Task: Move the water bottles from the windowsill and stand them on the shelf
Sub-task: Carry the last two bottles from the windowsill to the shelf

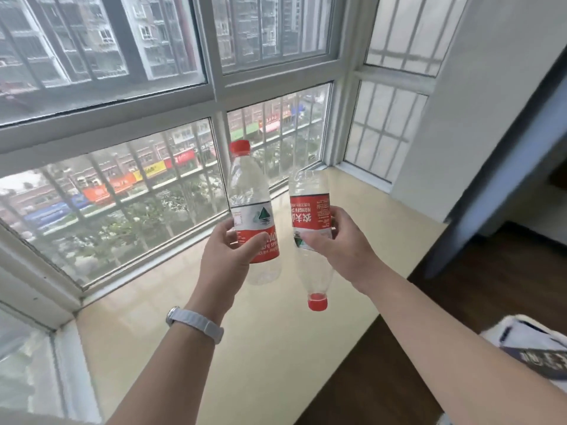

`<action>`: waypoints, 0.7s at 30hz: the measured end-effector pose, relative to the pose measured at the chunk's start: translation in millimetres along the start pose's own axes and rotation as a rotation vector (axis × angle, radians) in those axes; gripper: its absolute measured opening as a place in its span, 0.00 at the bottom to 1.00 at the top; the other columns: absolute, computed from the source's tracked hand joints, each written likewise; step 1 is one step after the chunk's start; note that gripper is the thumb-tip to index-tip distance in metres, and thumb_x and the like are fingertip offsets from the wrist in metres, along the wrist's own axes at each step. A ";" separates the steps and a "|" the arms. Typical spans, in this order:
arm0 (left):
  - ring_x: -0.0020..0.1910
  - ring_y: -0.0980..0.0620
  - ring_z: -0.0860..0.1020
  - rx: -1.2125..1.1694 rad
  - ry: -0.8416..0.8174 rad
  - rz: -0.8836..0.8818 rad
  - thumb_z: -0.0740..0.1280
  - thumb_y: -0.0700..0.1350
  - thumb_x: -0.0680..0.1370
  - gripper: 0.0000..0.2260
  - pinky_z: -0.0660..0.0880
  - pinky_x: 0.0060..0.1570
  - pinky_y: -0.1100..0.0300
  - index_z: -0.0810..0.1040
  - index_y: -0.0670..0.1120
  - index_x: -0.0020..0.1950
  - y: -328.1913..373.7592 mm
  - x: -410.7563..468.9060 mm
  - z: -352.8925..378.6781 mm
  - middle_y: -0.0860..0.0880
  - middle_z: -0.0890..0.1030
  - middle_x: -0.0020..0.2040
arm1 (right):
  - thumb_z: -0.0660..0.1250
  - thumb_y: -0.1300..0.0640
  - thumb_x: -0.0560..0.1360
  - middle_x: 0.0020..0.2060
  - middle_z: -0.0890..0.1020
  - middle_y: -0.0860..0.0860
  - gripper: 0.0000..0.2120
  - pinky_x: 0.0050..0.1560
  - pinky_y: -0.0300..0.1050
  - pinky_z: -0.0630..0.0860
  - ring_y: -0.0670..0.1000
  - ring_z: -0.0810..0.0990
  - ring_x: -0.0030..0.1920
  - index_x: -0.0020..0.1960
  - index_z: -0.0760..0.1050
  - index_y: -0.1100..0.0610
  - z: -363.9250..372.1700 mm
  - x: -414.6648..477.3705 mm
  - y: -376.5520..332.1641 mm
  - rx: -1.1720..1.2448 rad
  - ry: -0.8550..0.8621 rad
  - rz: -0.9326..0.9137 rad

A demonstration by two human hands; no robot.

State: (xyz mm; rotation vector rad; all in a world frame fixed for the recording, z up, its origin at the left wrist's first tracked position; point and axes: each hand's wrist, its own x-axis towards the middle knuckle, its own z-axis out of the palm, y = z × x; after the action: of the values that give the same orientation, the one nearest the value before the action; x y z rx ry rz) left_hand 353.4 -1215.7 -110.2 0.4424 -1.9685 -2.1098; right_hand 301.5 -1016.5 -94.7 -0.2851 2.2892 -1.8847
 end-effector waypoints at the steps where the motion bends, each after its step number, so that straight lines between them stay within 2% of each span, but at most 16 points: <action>1: 0.49 0.47 0.86 0.013 -0.026 -0.005 0.78 0.50 0.63 0.28 0.82 0.49 0.50 0.77 0.52 0.61 0.3 0.6 14.7 0.45 0.85 0.53 | 0.75 0.52 0.71 0.53 0.82 0.47 0.21 0.54 0.45 0.79 0.42 0.82 0.48 0.61 0.72 0.46 -15.7 -2.5 1.4 -0.010 0.030 0.009; 4: 0.49 0.46 0.86 0.054 -0.093 -0.007 0.78 0.54 0.60 0.32 0.82 0.53 0.45 0.77 0.50 0.63 1.8 6.6 61.1 0.46 0.86 0.52 | 0.74 0.49 0.71 0.52 0.81 0.44 0.20 0.53 0.45 0.79 0.40 0.81 0.47 0.61 0.72 0.43 -65.0 -7.4 5.9 -0.028 0.126 0.020; 11: 0.49 0.47 0.85 0.118 -0.255 0.012 0.77 0.50 0.64 0.25 0.81 0.54 0.43 0.77 0.53 0.59 2.1 16.7 184.4 0.47 0.86 0.51 | 0.75 0.46 0.70 0.52 0.80 0.43 0.20 0.54 0.47 0.79 0.40 0.81 0.49 0.59 0.72 0.40 -182.5 -16.1 29.7 -0.001 0.292 0.033; 15: 0.50 0.45 0.85 0.157 -0.343 0.025 0.79 0.54 0.61 0.34 0.81 0.55 0.41 0.76 0.49 0.64 0.1 27.8 257.0 0.45 0.85 0.52 | 0.74 0.42 0.65 0.52 0.81 0.43 0.23 0.56 0.52 0.79 0.43 0.82 0.51 0.58 0.74 0.40 -250.4 -14.7 44.0 0.065 0.394 0.050; 17: 0.51 0.45 0.85 0.164 -0.388 0.026 0.79 0.53 0.61 0.33 0.81 0.55 0.41 0.76 0.49 0.64 -2.4 30.3 292.0 0.45 0.85 0.53 | 0.74 0.40 0.63 0.53 0.81 0.44 0.25 0.56 0.52 0.79 0.44 0.82 0.52 0.59 0.74 0.41 -280.1 -15.6 52.3 0.069 0.418 0.053; 21: 0.50 0.46 0.85 0.183 -0.481 0.045 0.77 0.51 0.64 0.29 0.81 0.55 0.43 0.77 0.49 0.64 -6.0 31.6 356.5 0.45 0.85 0.53 | 0.76 0.49 0.70 0.53 0.82 0.46 0.17 0.52 0.44 0.77 0.44 0.82 0.51 0.56 0.74 0.41 -334.4 -19.2 63.2 0.083 0.503 0.043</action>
State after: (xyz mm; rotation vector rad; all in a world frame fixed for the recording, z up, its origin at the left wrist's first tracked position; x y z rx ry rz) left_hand 194.1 -895.4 -98.2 -0.0972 -2.4097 -2.1659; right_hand 235.5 -682.2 -92.6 0.2823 2.4669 -2.2206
